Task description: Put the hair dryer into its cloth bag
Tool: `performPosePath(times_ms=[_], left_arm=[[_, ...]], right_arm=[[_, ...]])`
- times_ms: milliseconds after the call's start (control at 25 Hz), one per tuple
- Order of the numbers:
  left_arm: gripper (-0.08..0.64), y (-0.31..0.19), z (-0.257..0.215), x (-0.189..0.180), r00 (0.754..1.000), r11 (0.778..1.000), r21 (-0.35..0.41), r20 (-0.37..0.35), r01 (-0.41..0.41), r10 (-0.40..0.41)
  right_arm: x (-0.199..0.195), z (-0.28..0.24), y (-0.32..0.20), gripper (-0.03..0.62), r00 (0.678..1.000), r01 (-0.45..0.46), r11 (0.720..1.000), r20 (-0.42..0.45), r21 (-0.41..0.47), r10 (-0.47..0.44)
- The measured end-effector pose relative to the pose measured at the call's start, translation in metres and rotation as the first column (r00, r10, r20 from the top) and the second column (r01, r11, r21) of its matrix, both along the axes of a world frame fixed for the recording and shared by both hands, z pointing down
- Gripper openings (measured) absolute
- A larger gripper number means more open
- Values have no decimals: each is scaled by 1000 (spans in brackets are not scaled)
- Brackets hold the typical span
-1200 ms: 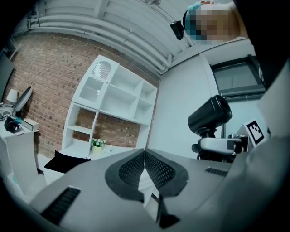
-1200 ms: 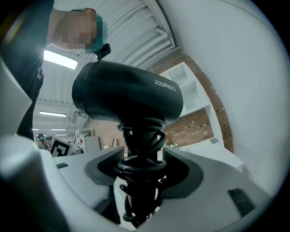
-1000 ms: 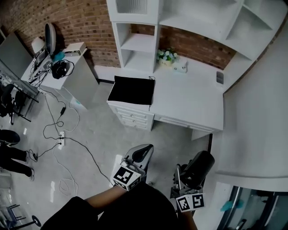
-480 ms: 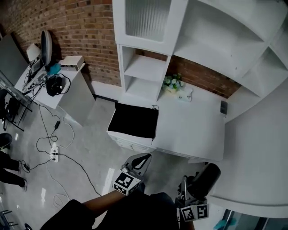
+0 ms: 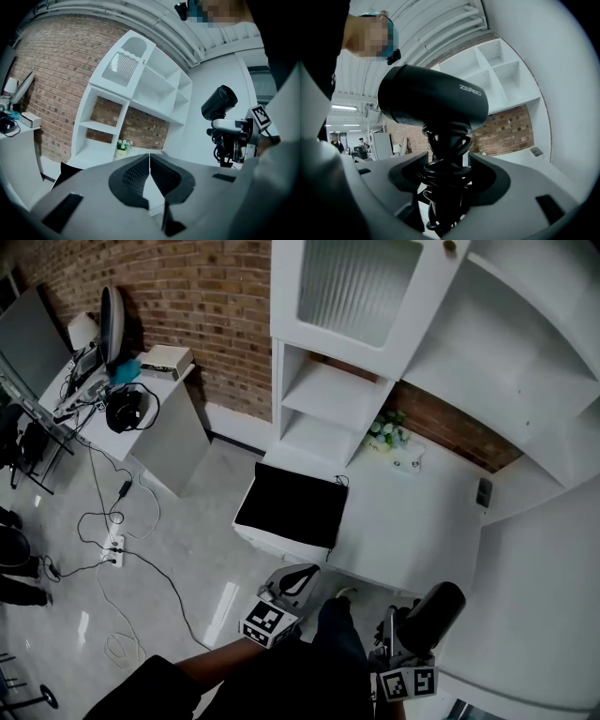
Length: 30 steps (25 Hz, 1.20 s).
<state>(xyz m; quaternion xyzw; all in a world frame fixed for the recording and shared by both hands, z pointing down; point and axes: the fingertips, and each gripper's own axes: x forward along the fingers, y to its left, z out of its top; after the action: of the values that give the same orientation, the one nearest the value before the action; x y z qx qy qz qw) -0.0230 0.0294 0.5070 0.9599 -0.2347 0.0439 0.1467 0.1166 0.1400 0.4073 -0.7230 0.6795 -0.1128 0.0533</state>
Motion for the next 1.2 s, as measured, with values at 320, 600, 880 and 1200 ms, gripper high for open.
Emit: performPosePath(times_ms=[320,600,880,1200], left_arm=[[18,-36,29,26,996,999,-8,83,31,-30],[18,-77,96,65,984,971,-201,141,132,-105],[20,-115,156,106,939,977,-141,326,161,-108],[83,-130,228,136,867,971,-153,490,186,-89]], right_arm=[[31,18,-50,281,998,66,998,1,5,-66],[68,47,-100,281,984,171,984,48,-46,-169],[116,67,-149,281,968,249,968,10,-42,-249],[153,98,-184,281,945,325,941,4,-98,-326]])
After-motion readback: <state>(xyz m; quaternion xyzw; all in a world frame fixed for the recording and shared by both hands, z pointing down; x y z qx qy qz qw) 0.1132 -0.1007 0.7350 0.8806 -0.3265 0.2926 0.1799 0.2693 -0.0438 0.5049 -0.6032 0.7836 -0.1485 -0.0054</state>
